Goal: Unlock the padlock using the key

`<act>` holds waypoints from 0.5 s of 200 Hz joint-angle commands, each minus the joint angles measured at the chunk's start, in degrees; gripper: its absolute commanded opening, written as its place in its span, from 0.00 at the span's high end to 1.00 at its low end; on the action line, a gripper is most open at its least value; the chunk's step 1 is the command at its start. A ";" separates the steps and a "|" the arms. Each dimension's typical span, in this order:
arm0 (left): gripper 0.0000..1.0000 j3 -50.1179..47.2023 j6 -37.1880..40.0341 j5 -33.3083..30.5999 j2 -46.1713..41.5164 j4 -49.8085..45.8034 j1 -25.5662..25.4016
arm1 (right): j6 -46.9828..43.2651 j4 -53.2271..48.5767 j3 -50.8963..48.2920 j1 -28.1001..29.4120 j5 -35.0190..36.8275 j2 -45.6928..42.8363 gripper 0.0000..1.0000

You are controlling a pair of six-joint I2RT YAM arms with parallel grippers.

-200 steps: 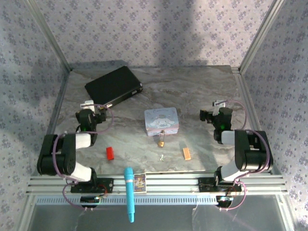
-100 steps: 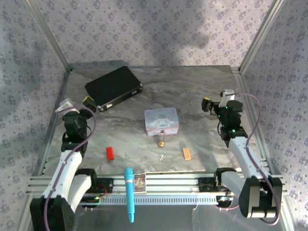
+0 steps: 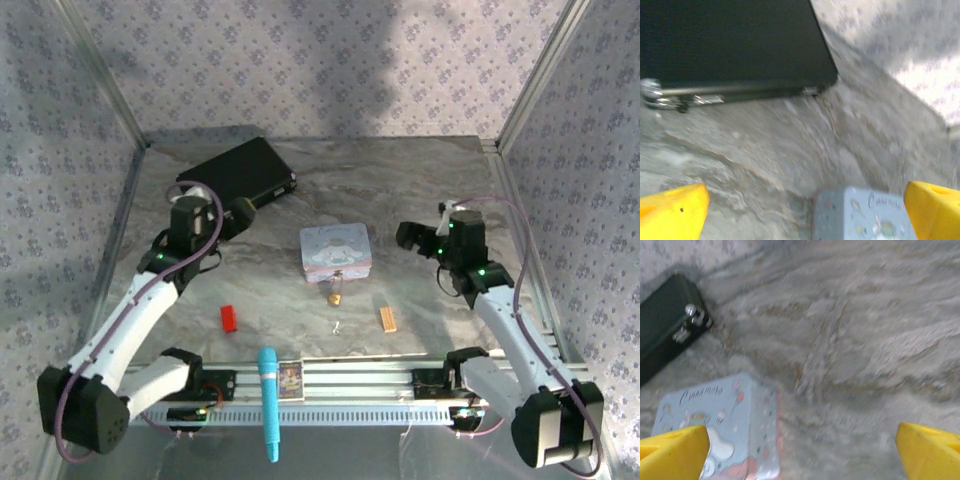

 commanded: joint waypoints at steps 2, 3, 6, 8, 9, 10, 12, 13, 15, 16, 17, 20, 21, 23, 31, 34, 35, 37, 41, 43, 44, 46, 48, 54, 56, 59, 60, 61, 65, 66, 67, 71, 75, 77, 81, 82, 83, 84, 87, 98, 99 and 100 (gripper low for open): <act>0.00 3.37 2.72 -0.48 2.92 -9.74 -6.92 | 2.08 -7.61 4.33 7.22 5.00 1.21 0.03; 0.00 3.30 2.60 -0.40 3.00 -9.68 -7.19 | 2.22 -7.71 4.34 7.67 5.24 1.32 0.03; 0.00 3.28 2.41 -0.26 3.27 -9.48 -7.94 | 2.55 -8.03 4.56 8.66 6.02 1.57 0.03; 0.00 3.31 2.24 -0.14 3.49 -9.34 -8.39 | 2.89 -8.28 4.71 9.61 6.28 1.73 0.03; 0.00 3.32 2.18 -0.10 3.60 -9.26 -8.63 | 3.06 -8.35 4.71 10.10 6.59 1.85 0.03; 0.00 3.32 2.07 0.00 3.65 -9.18 -8.88 | 3.19 -8.43 4.70 10.51 6.87 1.95 0.03; 0.00 3.28 1.98 0.08 3.87 -9.11 -9.33 | 3.51 -8.60 4.77 11.33 7.29 2.20 0.03; 0.00 3.21 1.97 0.10 3.97 -9.06 -9.54 | 3.63 -8.64 4.78 11.70 7.44 2.26 0.04; 0.00 3.23 1.76 0.11 4.15 -8.95 -9.96 | 4.08 -8.72 4.85 12.31 7.91 2.43 0.04; 0.00 3.28 1.68 0.15 4.24 -8.89 -10.16 | 4.27 -8.74 4.82 12.81 8.02 2.55 0.05; 0.00 3.26 1.64 0.17 4.32 -8.86 -10.39 | 4.46 -8.80 4.81 13.23 8.16 2.65 0.05; 0.00 3.24 1.36 0.17 4.59 -8.76 -10.97 | 4.92 -8.80 4.80 14.09 8.58 3.01 0.06; 0.00 3.24 1.35 0.18 4.59 -8.75 -11.15 | 5.00 -8.78 4.75 14.62 8.66 3.06 0.06; 0.00 3.24 1.16 0.13 4.74 -8.68 -11.50 | 5.21 -8.71 4.72 15.59 8.77 3.38 0.07; 0.00 3.23 0.67 0.02 5.47 -8.56 -12.67 | 6.20 -8.65 4.61 18.56 9.73 4.52 0.09; 0.00 3.10 0.52 0.07 5.64 -8.55 -13.00 | 6.66 -8.76 4.57 19.95 10.32 4.89 0.09; 0.00 3.13 0.49 0.09 5.73 -8.56 -13.13 | 6.84 -8.76 4.50 20.32 10.58 5.01 0.10; 0.00 3.10 0.40 0.15 5.91 -8.54 -13.34 | 7.14 -8.81 4.46 21.21 11.22 5.30 0.10; 0.00 3.11 0.29 0.40 6.24 -8.56 -13.68 | 7.83 -8.94 4.44 22.91 12.46 5.84 0.10; 0.00 3.18 0.28 0.49 6.36 -8.61 -13.80 | 8.16 -9.03 4.40 23.73 13.14 6.14 0.10; 0.00 3.21 0.28 0.52 6.44 -8.63 -13.93 | 8.33 -9.08 4.37 23.92 13.49 6.25 0.10; 0.00 3.23 0.26 0.61 6.57 -8.69 -14.02 | 8.64 -9.11 4.36 24.94 14.06 6.51 0.10; 0.00 3.23 0.23 0.67 6.69 -8.77 -14.18 | 8.91 -9.08 4.35 25.71 14.58 6.77 0.10; 0.00 3.24 -0.03 0.72 6.93 -9.07 -14.68 | 9.53 -8.97 4.26 28.38 15.94 7.54 0.10; 0.00 3.24 -0.15 0.70 6.95 -9.15 -14.85 | 9.66 -8.98 4.20 29.22 16.41 7.86 0.10; 0.00 3.17 -0.41 0.72 7.01 -9.27 -15.02 | 10.08 -9.15 4.32 30.13 17.06 8.26 0.10; 0.00 3.16 -0.50 0.72 6.99 -9.31 -15.11 | 10.22 -9.14 4.34 30.64 17.25 8.41 0.10; 0.00 3.11 -0.55 0.72 6.97 -9.33 -15.15 | 10.28 -9.22 4.34 31.11 17.66 8.53 0.10; 0.00 2.94 -0.90 0.79 7.02 -9.35 -15.42 | 10.84 -9.40 4.37 32.78 18.71 9.05 0.10; 0.00 2.91 -0.97 0.80 7.03 -9.35 -15.44 | 10.99 -9.39 4.36 33.23 19.04 9.15 0.10; 0.00 2.86 -1.09 0.85 7.00 -9.31 -15.54 | 11.15 -9.39 4.36 33.64 19.30 9.30 0.10; 0.00 2.60 -1.42 1.24 7.02 -9.09 -15.77 | 11.75 -9.53 4.40 35.19 20.50 9.81 0.11; 0.00 2.23 -1.80 1.79 7.04 -8.94 -15.96 | 12.09 -9.55 4.39 36.67 21.40 10.37 0.11; 0.00 2.08 -1.95 2.16 6.98 -8.79 -15.98 | 12.10 -9.54 4.34 37.41 21.79 10.66 0.11; 0.00 1.72 -2.36 2.79 7.04 -8.48 -16.11 | 13.83 -9.41 4.35 38.68 22.31 11.22 0.12; 0.00 1.64 -2.49 2.99 7.00 -8.39 -16.18 | 14.07 -9.36 4.31 38.82 22.43 11.29 0.12; 0.00 1.47 -2.60 3.22 7.03 -8.26 -16.17 | 14.28 -9.28 4.24 39.20 22.48 11.51 0.12; 0.00 1.43 -2.70 3.42 7.04 -8.15 -16.21 | 14.47 -9.16 4.21 39.53 22.60 11.66 0.13; 0.00 1.13 -2.91 3.97 7.09 -7.94 -16.29 | 14.90 -8.76 4.04 40.27 22.63 12.17 0.13; 0.00 0.45 -3.47 5.77 7.29 -7.49 -16.34 | 17.63 -7.02 3.28 42.54 22.29 14.26 0.17; 0.00 0.39 -3.48 5.80 7.30 -7.50 -16.34 | 17.82 -6.93 3.16 42.64 22.24 14.44 0.17; 0.00 0.32 -3.58 5.85 7.31 -7.50 -16.38 | 18.00 -6.66 3.05 42.92 22.17 14.66 0.18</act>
